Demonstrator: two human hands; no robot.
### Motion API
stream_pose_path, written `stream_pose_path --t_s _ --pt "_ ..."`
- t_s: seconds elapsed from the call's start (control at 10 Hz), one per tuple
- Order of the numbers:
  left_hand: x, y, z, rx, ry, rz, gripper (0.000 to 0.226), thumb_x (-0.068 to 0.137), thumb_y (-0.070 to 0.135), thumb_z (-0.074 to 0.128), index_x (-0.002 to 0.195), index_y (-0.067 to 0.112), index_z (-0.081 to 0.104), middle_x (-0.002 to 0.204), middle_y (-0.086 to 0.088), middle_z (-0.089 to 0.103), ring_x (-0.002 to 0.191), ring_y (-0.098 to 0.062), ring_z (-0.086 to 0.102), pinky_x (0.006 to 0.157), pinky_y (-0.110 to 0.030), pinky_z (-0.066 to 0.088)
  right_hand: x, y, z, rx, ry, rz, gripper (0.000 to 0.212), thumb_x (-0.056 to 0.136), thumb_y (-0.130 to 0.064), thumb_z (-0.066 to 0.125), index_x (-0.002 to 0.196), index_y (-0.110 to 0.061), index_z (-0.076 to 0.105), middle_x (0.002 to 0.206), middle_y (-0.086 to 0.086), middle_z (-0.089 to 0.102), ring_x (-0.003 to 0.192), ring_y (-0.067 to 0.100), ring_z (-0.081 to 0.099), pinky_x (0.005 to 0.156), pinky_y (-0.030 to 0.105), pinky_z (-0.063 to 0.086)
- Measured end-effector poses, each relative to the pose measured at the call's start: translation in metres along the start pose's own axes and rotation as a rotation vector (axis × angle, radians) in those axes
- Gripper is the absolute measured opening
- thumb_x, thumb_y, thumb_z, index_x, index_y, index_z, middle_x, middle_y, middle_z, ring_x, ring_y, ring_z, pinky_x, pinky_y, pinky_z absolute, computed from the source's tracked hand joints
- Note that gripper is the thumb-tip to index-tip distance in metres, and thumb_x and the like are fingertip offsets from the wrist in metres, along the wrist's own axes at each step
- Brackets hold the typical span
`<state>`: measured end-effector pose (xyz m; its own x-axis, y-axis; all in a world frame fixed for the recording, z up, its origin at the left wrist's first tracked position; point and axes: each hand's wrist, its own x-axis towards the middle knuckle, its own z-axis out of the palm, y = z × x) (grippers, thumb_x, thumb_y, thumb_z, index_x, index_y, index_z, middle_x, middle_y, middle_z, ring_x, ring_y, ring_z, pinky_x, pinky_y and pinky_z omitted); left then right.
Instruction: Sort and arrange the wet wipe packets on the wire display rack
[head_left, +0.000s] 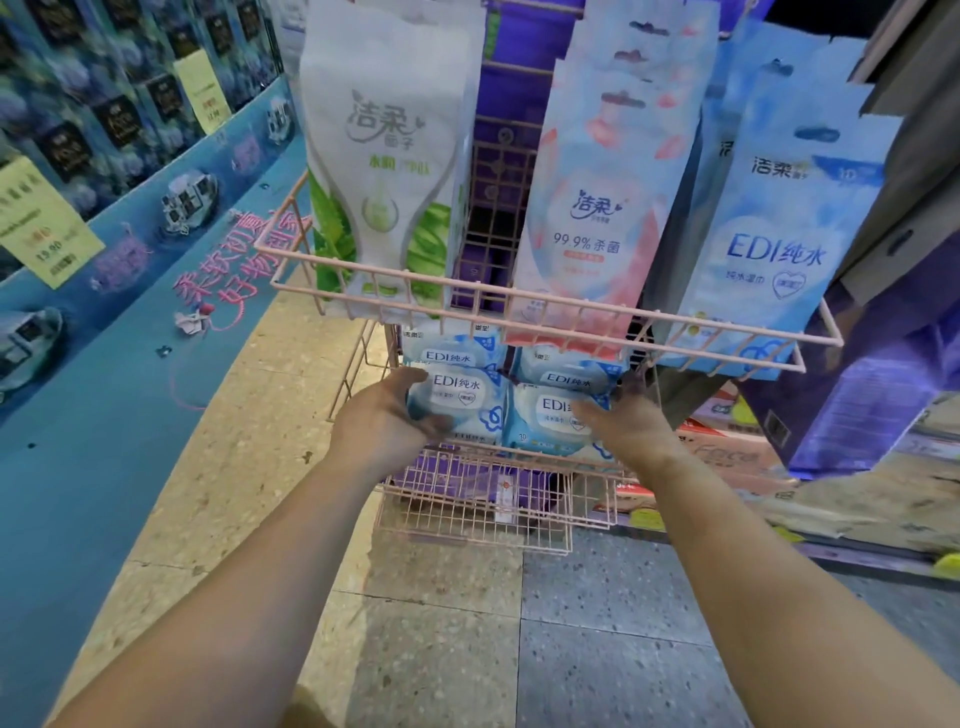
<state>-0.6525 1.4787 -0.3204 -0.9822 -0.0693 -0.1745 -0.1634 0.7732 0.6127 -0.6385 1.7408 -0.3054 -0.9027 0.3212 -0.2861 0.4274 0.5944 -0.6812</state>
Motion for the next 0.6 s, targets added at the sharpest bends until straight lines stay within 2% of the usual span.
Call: stream_pose_path --t_s 0.1,0.2,0.3,0.4,0.5,0.6 --pt "0.002 -0.001 0.000 0.019 -0.018 0.020 0.060 0.069 0.051 0.075 0.123 0.039 0.052 0.120 0.002 0.066 0.100 -0.024 0.062 0.081 -0.029 0.050 0.005 0.004 0.005 0.006 -0.004 -0.054 0.058 0.084 -0.034 0.065 0.134 -0.020 0.037 0.123 0.005 0.059 0.099 0.022 0.055 0.088 0.035 0.046" --pt "0.003 -0.001 0.001 0.015 -0.022 0.022 0.057 0.072 0.045 0.074 0.123 0.039 0.050 0.119 0.001 0.066 0.096 -0.025 0.063 0.078 -0.032 0.053 0.009 0.006 0.008 0.011 -0.030 -0.090 0.061 0.086 -0.034 0.063 0.138 -0.022 0.035 0.130 0.005 0.056 0.107 0.023 0.056 0.087 0.032 0.044" --pt "0.006 -0.001 0.000 -0.049 -0.043 0.005 0.054 0.074 0.034 0.075 0.122 0.036 0.050 0.120 -0.002 0.065 0.099 -0.027 0.062 0.084 -0.038 0.053 0.011 0.006 0.009 0.004 -0.060 -0.054 0.063 0.088 -0.035 0.060 0.142 -0.025 0.028 0.131 0.006 0.055 0.098 0.021 0.055 0.078 0.026 0.038" --pt "0.007 0.001 0.001 -0.041 -0.074 -0.033 0.053 0.076 0.031 0.074 0.122 0.036 0.049 0.118 -0.002 0.065 0.101 -0.030 0.061 0.087 -0.040 0.052 0.011 0.004 0.013 -0.082 0.021 -0.044 0.068 0.088 -0.039 0.060 0.143 -0.019 0.026 0.130 0.008 0.056 0.110 0.028 0.056 0.078 0.025 0.035" --pt "0.004 0.009 -0.004 0.065 -0.086 -0.017 0.048 0.079 0.030 0.068 0.122 0.036 0.048 0.115 -0.001 0.066 0.101 -0.029 0.062 0.091 -0.040 0.049 0.003 -0.009 0.019 -0.132 0.091 -0.011 0.069 0.087 -0.042 0.060 0.141 -0.012 0.027 0.126 0.014 0.058 0.111 0.033 0.056 0.078 0.028 0.037" --pt "0.000 0.008 -0.011 0.133 -0.029 0.074 0.049 0.078 0.023 0.061 0.125 0.030 0.048 0.125 -0.004 0.060 0.110 -0.029 0.058 0.100 -0.044 0.041 -0.007 -0.022 0.028 -0.113 0.158 0.058 0.077 0.087 -0.049 0.057 0.144 -0.011 0.022 0.131 0.018 0.053 0.119 0.034 0.051 0.091 0.034 0.043"
